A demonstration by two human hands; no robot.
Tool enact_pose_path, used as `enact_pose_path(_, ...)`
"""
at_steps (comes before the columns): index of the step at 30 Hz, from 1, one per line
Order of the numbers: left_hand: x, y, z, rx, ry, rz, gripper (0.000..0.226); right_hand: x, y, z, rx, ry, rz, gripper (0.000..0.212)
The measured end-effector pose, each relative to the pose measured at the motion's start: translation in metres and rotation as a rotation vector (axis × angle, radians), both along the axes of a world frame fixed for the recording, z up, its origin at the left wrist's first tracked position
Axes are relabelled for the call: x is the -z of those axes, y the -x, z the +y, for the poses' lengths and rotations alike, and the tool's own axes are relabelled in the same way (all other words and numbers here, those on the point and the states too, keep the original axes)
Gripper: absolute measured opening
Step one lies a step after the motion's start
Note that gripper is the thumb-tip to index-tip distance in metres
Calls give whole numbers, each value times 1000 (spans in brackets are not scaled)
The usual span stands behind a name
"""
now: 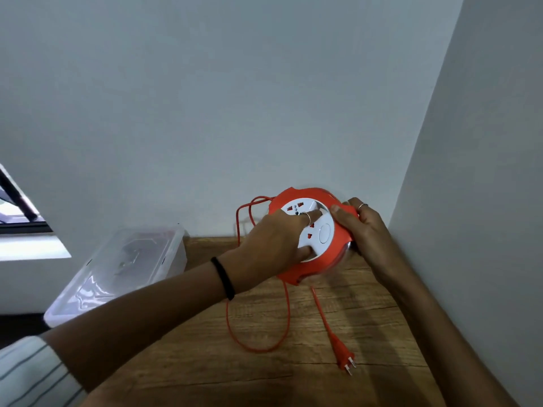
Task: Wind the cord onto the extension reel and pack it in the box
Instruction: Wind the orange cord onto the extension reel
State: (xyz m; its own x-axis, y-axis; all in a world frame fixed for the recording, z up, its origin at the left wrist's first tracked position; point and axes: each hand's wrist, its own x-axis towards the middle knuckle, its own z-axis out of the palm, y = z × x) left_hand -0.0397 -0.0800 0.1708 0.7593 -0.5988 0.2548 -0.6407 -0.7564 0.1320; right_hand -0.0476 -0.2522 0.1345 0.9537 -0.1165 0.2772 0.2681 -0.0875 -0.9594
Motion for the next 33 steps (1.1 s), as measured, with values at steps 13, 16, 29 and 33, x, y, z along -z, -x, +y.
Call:
enact_pose_path(13,-27,-12,14,401,-736,-200,62,0,-12,-12,-213,86,216,29)
enact_pose_path(16,-27,-17,19,429,-866,-201,62,10,-10,-9,-218,17,185,37)
enact_pose_path(29,-14,-12,10,-51,-70,-114,53,24,-14,-13,78,-161,128,32)
enact_pose_path(33,2,-10,-4,-87,-141,-38,67,27,-12,-12,74,-154,141,19)
